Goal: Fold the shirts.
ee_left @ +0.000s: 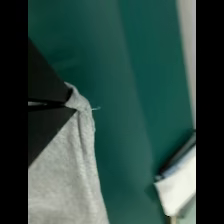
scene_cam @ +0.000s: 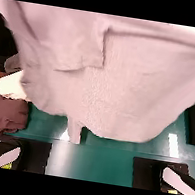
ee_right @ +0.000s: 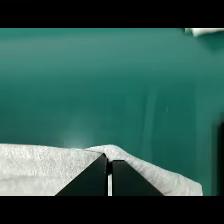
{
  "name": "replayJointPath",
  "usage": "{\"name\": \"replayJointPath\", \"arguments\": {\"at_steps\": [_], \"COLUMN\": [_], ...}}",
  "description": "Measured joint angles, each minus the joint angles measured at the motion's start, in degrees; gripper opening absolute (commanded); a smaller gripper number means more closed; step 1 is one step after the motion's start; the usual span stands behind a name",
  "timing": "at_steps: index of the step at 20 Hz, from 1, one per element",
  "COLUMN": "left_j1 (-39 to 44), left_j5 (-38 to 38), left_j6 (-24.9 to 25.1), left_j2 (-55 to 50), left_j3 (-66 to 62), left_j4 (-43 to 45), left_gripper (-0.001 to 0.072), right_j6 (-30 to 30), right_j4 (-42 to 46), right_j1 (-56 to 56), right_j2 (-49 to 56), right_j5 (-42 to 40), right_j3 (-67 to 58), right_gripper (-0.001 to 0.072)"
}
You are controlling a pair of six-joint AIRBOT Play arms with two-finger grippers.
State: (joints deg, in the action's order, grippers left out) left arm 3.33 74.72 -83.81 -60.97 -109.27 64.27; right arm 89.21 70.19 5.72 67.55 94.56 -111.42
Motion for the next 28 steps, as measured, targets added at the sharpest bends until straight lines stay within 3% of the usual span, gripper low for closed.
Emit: {"name": "replayJointPath", "arguments": {"at_steps": [6,12,15,20,25,26,27,28], "left_j1": [0.0,-0.2,-1.4,-3.4,-3.0,-2.9,-2.7,-2.7], "left_j5": [2.3,-8.9,-10.8,-3.6,-3.5,-3.5,-3.5,-3.3], "left_j6": [1.4,2.9,3.1,4.4,5.7,5.7,5.6,5.3], "left_j2": [-22.0,-37.3,-39.5,-40.6,-40.8,-40.8,-40.9,-40.8], "left_j3": [7.3,8.8,8.5,10.2,16.3,17.3,18.0,18.5], "left_j4": [0.0,0.0,0.0,0.2,-0.2,-0.2,-0.2,-0.2], "left_gripper": [0.002,0.002,0.0021,0.0021,0.0024,0.024,0.0543,0.0518], "right_j6": [1.6,1.0,0.5,-0.8,-1.1,-1.1,-1.1,-1.1], "right_j4": [6.6,7.2,7.2,7.2,7.5,7.4,7.4,7.0], "right_j1": [-7.0,-7.3,-7.2,-7.4,-8.6,-8.9,-9.0,-9.1], "right_j2": [21.5,38.9,39.8,35.0,31.5,31.3,31.1,30.9], "right_j5": [1.9,-1.7,-5.5,-8.3,-11.3,-11.7,-11.9,-12.0], "right_j3": [4.5,-4.9,-3.9,4.9,15.4,17.1,18.4,19.3], "right_gripper": [0.0011,0.0011,0.0012,0.0012,0.0013,0.0014,0.0103,0.0342]}}
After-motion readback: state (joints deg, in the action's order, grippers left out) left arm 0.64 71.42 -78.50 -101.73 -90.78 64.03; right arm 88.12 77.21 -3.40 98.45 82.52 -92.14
